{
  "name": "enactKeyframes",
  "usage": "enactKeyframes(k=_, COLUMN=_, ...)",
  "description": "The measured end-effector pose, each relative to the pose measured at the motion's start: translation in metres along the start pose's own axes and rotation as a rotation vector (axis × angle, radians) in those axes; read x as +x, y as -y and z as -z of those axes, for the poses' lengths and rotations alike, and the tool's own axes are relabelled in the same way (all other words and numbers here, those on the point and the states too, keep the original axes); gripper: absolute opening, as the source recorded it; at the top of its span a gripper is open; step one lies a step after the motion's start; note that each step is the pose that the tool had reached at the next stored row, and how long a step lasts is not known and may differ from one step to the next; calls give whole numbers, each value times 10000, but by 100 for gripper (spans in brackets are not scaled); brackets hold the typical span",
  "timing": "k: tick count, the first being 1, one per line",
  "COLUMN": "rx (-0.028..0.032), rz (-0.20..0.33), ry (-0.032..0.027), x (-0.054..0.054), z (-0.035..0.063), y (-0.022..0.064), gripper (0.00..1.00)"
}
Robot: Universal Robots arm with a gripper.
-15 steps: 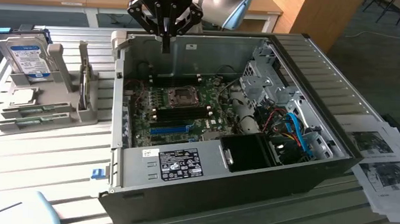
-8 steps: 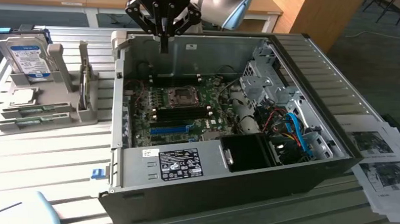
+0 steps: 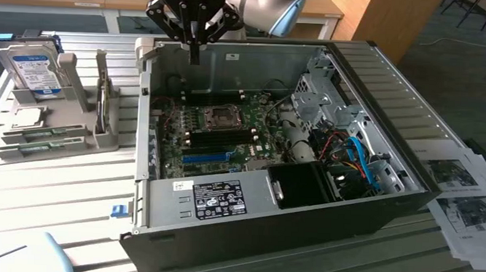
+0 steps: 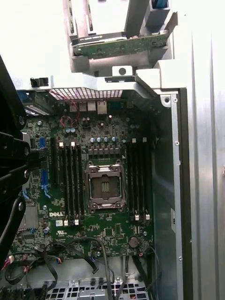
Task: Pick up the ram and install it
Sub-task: 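Reach for the ram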
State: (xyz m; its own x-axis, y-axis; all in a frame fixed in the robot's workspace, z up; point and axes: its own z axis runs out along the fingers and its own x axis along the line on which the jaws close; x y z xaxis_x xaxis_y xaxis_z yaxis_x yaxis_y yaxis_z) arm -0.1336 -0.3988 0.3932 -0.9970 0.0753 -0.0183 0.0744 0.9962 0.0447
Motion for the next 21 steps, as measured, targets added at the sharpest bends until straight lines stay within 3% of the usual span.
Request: enactKeyframes(k=21, rx=7, rz=-4, ry=-93, x=248, z=2, y=19, gripper=10)
